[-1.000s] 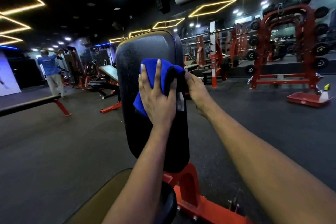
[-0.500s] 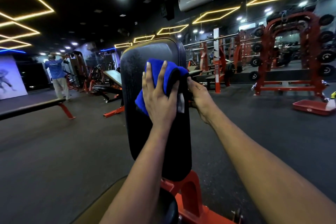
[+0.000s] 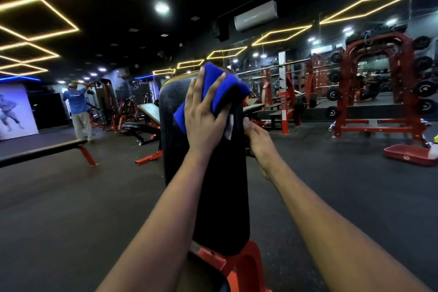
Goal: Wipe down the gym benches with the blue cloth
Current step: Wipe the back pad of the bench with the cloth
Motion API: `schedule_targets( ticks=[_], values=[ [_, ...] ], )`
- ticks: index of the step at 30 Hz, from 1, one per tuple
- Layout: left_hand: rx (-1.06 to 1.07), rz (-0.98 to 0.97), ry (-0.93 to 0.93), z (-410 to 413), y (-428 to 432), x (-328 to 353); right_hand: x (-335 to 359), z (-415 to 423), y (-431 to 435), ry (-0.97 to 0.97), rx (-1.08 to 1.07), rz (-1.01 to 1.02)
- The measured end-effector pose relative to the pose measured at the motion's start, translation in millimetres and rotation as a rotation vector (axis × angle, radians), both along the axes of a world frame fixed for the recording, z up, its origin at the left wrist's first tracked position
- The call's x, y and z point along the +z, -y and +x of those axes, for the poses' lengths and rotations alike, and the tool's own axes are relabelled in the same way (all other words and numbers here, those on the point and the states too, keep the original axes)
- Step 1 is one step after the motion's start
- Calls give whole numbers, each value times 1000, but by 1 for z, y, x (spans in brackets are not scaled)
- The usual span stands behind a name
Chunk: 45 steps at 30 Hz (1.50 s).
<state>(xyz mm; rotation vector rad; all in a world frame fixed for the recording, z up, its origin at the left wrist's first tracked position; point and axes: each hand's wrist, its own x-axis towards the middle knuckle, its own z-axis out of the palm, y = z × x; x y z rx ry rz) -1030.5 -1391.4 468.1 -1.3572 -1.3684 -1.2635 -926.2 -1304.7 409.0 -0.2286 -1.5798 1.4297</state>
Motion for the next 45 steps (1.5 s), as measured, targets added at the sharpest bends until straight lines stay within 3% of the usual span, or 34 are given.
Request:
schedule_targets(
  ticks=[5, 10, 13, 15, 18, 19, 20, 24, 26, 29, 33, 34, 38, 40, 42, 45],
  values=[
    [8, 50, 64, 7, -3, 7, 3, 1, 9, -19, -64, -51],
    [-39, -47, -227, -6, 2, -9, 9, -9, 18, -169, -185, -101],
    [-109, -46, -283, -23, 3, 11, 14, -20, 20, -206, -222, -122],
    [-141, 17, -148, -30, -1, 16, 18, -24, 24, -195, -258, -107],
    [-98, 148, 358, -42, -7, 37, 19, -26, 31, -213, -360, -86],
    [-34, 148, 434, -41, -8, 40, 18, -26, 33, -220, -389, -64],
    [14, 147, 412, -37, -8, 40, 18, -27, 36, -231, -422, -44],
    [-2, 49, -99, -17, -3, 16, 18, -32, 39, -262, -470, -49],
    [-62, -21, -226, -25, -2, 18, 18, -31, 39, -245, -468, -65],
    [-91, -7, -209, -49, -3, 36, 18, -28, 41, -215, -473, -43],
    [58, 130, 298, -26, -13, 45, 16, -30, 42, -235, -523, -26],
    [94, 135, 300, -12, -13, 39, 16, -31, 43, -232, -546, -27],
    [-64, 5, -165, -18, 0, 19, 21, -31, 45, -241, -523, -97],
    [-116, -51, -249, -41, 4, 23, 30, -30, 47, -198, -547, -108],
    [-116, -14, -143, -59, -1, 30, 44, -28, 47, -170, -563, -77],
    [-45, 111, 241, -70, -6, 42, 67, -30, 49, -147, -561, -15]
  ],
)
